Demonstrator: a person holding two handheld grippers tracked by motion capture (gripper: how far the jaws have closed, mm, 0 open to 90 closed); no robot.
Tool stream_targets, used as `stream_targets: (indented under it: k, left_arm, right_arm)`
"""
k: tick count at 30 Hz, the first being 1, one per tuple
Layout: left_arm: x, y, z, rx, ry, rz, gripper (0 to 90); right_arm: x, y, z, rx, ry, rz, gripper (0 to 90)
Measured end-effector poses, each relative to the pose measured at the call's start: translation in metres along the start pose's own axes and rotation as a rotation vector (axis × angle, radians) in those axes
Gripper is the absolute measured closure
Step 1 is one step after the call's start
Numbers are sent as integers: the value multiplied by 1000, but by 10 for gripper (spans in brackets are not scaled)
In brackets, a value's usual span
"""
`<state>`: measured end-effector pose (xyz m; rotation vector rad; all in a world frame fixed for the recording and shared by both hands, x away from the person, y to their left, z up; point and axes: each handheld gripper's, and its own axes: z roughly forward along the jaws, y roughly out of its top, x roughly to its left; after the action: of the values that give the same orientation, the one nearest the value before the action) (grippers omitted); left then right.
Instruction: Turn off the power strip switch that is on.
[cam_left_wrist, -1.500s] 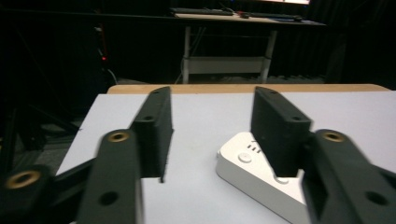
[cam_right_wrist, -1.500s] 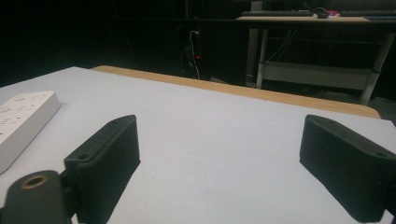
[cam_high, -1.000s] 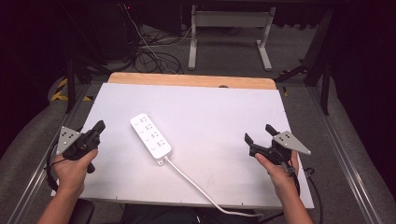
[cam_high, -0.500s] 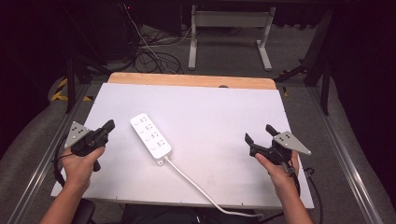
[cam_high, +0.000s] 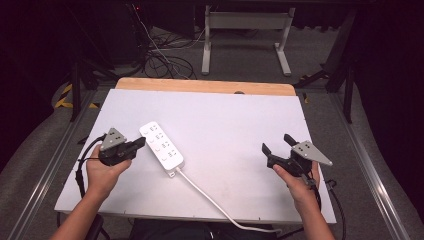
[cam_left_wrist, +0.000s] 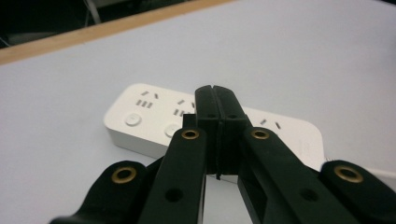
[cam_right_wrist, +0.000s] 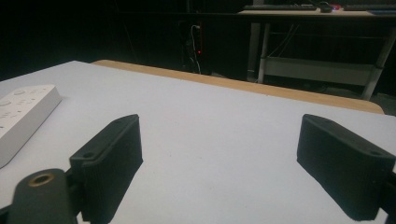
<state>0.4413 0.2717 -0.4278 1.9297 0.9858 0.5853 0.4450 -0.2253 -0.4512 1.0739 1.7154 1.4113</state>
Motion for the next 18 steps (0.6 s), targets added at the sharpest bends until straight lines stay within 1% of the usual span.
stream_targets:
  k: [1, 2, 3, 6, 8, 9, 10, 11, 12, 13, 15, 16, 18]
  left_arm:
    - [-1, 1, 2, 12, -12, 1, 900]
    - [-1, 2, 5, 24, -19, 14, 900]
    - [-2, 3, 9, 39, -37, 15, 900]
    - [-6, 5, 22, 90, -68, 31, 900]
    - [-10, 8, 31, 122, -81, 54, 900]
    - [-14, 10, 36, 142, -98, 67, 900]
    - [-14, 10, 36, 142, -98, 67, 900]
    - [-16, 11, 39, 155, -107, 75, 900]
    - [-18, 11, 41, 170, -105, 101, 900]
    - [-20, 11, 43, 185, -111, 109, 900]
    - [-23, 9, 45, 210, -112, 133, 899]
    - [-23, 9, 46, 223, -121, 135, 899]
    - [-23, 8, 48, 234, -125, 135, 898]
  right_arm:
    - [0, 0, 0, 0, 1, -1, 145]
    - [0, 0, 0, 2, 0, -1, 145]
    - [0, -1, 0, 5, 0, 3, 144]
    - [0, -1, 1, 7, 1, 4, 143]
    - [0, -1, 0, 5, 4, 4, 143]
    - [0, -1, 0, 5, 4, 5, 142]
    - [0, -1, 0, 5, 4, 5, 142]
    - [0, -1, 0, 7, 3, 6, 142]
    - [0, -1, 0, 6, 4, 9, 142]
    - [-1, -1, 0, 6, 3, 8, 142]
    - [-1, -1, 0, 5, 3, 7, 142]
    - [-1, -1, 0, 5, 3, 7, 142]
    - [-1, -1, 0, 8, 4, 9, 142]
